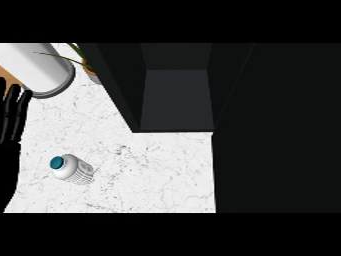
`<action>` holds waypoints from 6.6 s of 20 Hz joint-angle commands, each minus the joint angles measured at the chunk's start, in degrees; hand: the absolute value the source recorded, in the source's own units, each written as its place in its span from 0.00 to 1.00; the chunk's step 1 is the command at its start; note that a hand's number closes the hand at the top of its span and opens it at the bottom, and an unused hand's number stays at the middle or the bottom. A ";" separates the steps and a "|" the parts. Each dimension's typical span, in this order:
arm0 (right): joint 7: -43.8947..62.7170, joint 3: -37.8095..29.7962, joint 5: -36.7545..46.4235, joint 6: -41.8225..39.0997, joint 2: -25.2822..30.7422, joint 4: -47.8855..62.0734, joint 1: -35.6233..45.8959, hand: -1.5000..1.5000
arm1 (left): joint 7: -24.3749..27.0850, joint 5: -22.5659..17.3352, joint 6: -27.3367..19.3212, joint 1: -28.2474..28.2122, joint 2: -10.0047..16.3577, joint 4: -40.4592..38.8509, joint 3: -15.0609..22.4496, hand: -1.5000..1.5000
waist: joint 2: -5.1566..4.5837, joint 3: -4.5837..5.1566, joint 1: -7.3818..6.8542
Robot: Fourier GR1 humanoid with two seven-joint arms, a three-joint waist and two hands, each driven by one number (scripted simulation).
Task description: Pick up the bottled water, place it into the cabinet and close the cabinet
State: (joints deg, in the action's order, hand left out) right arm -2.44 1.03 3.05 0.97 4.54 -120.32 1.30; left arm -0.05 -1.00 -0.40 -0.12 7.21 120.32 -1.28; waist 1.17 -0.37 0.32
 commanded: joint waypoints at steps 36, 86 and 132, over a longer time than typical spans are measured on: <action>9.52 14.96 -9.07 -8.86 -0.41 -31.77 -43.91 0.00 | -0.97 -2.96 -3.69 -22.98 -7.20 -0.31 -6.39 0.00 | -0.97 0.42 0.40; -9.53 15.58 -8.26 -13.78 5.83 -30.04 -61.69 0.00 | 48.65 -12.95 16.22 11.61 -3.22 -88.53 -23.22 1.00 | -1.20 0.45 0.61; -10.52 13.45 -10.75 -13.49 5.16 -26.63 -58.85 0.00 | 19.23 -27.02 -28.95 42.95 -7.21 -70.54 24.20 1.00 | -1.33 0.37 1.98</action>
State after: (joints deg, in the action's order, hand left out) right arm -15.23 15.79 -3.31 -12.26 9.07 -142.17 -56.91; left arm 23.15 -26.61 -23.73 35.38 0.01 52.82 21.33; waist 0.03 0.00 1.85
